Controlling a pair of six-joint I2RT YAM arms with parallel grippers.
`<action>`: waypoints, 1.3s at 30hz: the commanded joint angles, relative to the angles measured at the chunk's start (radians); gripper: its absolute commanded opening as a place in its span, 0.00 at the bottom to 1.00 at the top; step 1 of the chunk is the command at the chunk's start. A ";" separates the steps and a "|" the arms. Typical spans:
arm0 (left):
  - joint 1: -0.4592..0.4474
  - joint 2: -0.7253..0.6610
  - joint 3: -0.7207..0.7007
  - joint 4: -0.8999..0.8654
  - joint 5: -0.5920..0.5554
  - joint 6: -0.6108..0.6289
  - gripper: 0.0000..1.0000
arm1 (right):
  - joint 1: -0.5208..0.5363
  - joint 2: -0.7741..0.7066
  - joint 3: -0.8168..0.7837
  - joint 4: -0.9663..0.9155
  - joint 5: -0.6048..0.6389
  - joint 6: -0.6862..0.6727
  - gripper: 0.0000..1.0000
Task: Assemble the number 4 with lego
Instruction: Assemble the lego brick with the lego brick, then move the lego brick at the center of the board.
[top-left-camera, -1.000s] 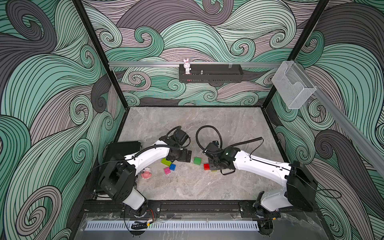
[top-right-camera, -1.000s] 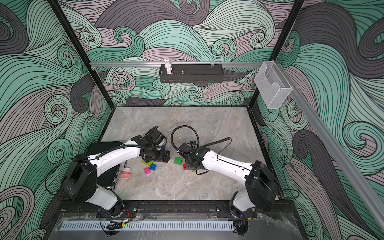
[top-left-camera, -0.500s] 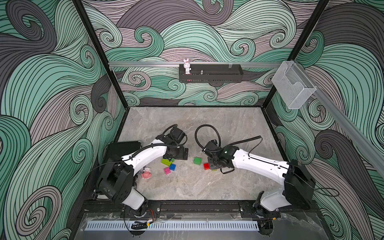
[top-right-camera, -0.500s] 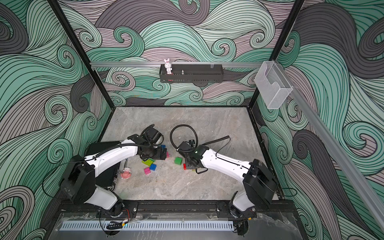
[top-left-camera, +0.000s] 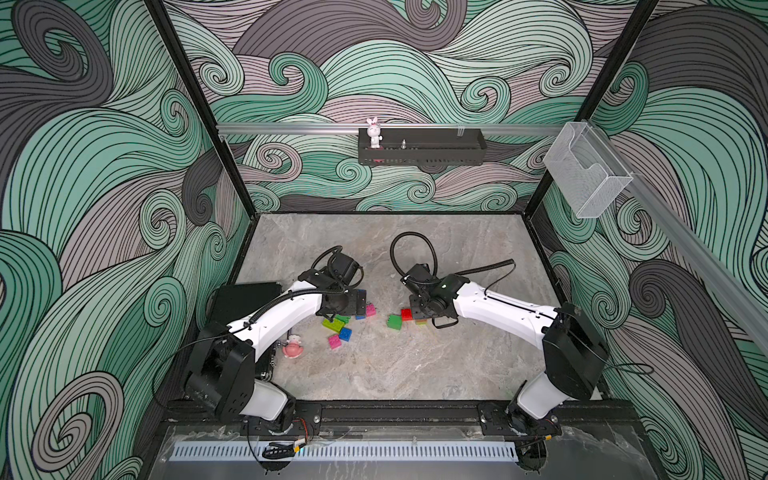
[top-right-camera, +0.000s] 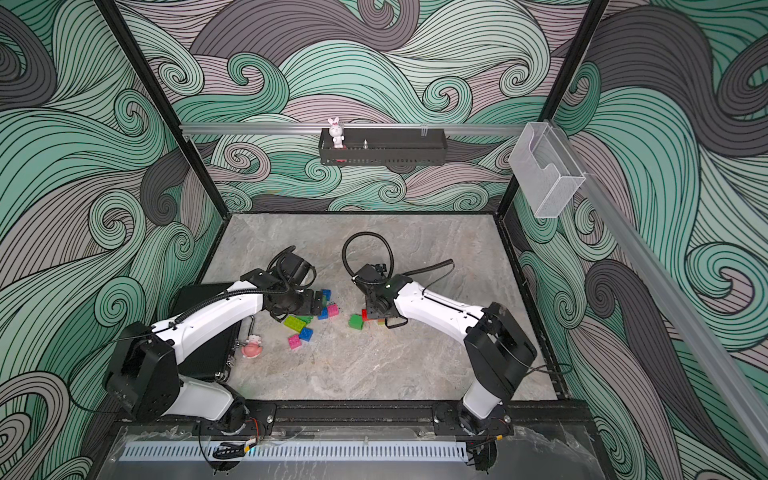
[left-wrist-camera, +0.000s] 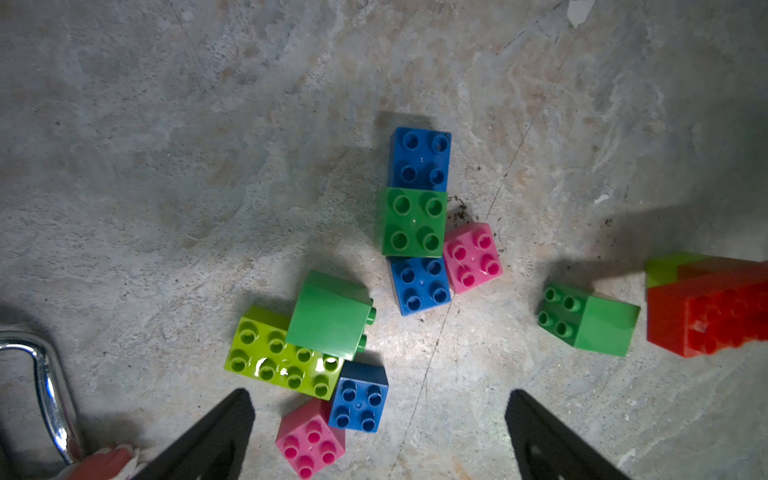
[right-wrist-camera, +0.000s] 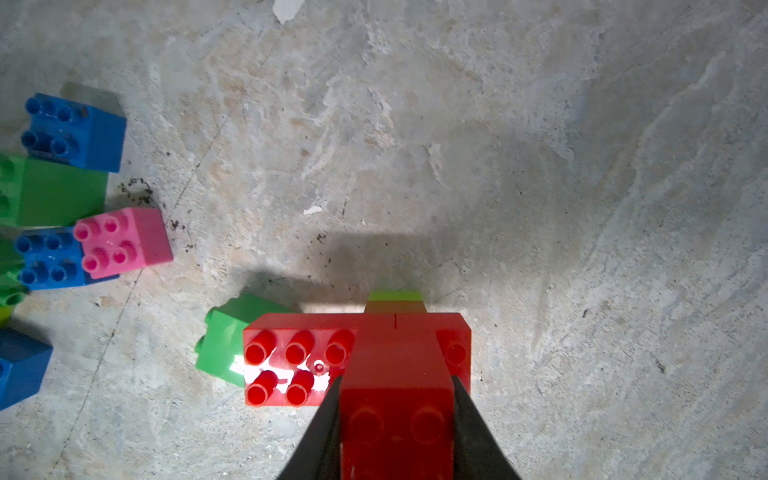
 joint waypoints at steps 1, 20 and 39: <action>0.009 -0.006 -0.003 -0.027 -0.015 -0.017 0.99 | 0.009 0.075 0.034 -0.002 0.011 -0.014 0.00; 0.016 -0.006 -0.003 -0.027 0.005 -0.009 0.99 | 0.008 0.090 0.103 -0.068 0.076 0.057 0.47; 0.144 -0.184 -0.092 -0.117 -0.202 -0.179 0.99 | 0.068 -0.154 -0.040 0.255 -0.334 -0.402 0.90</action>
